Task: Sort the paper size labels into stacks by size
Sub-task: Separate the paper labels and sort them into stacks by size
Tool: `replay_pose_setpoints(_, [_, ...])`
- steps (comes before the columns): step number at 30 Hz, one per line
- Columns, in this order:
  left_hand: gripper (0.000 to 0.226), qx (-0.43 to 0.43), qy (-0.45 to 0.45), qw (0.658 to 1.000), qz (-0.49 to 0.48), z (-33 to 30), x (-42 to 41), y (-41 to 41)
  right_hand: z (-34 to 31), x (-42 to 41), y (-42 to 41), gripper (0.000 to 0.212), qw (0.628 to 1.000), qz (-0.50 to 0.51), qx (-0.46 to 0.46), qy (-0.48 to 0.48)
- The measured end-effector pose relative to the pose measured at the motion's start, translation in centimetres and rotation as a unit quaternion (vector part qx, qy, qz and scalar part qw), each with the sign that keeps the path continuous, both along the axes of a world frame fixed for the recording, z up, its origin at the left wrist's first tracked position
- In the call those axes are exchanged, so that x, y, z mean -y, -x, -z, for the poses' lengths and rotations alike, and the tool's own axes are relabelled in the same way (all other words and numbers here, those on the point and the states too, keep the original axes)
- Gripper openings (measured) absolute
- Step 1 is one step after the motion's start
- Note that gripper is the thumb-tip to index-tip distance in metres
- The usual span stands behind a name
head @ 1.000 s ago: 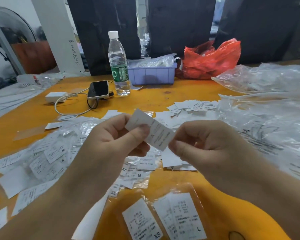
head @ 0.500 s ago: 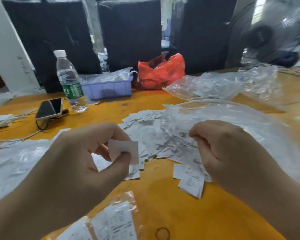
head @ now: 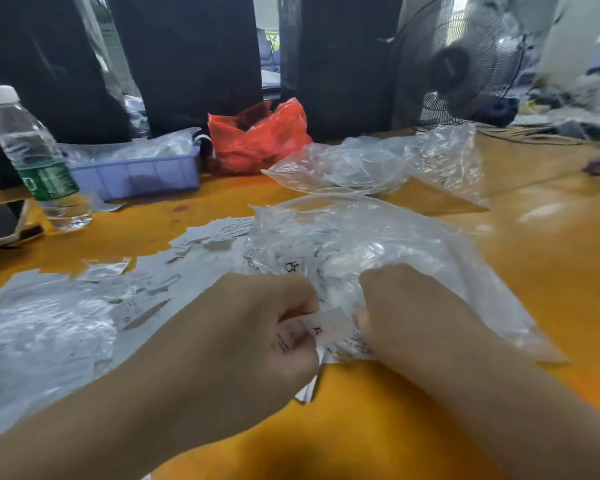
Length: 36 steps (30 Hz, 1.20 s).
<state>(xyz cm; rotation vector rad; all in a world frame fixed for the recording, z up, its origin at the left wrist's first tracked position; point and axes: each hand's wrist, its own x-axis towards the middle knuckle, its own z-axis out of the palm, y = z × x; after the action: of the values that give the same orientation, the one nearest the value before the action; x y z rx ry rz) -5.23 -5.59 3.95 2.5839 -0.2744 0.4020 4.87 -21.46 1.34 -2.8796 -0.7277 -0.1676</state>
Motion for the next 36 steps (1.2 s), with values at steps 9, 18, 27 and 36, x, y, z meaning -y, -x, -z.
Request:
replay_pose_setpoints(9, [0.007, -0.025, 0.022, 0.999, 0.003, 0.5, -0.3, -2.3, -0.9, -0.3, 0.6, 0.013, 0.996, 0.005, 0.06, -0.066])
replay_pose_setpoints(18, [0.011, -0.014, 0.047, 0.998, -0.045, -0.4, -1.7, -1.0, -1.2, -0.2, 0.8, 0.018, 0.945, -0.071, 0.034, -0.317])
replay_pose_setpoints(27, [0.024, 0.009, 0.107, 0.987, -0.122, -1.9, -7.2, 4.1, -4.9, -5.6, 3.7, 0.025, 0.76, -0.186, -0.339, -0.523])
replay_pose_setpoints(36, [0.017, 0.027, 0.363, 0.919, -0.15, 0.2, -12.8, 8.2, -4.9, -14.7, 6.4, 0.018, 0.648, -0.27, -0.525, -0.481])
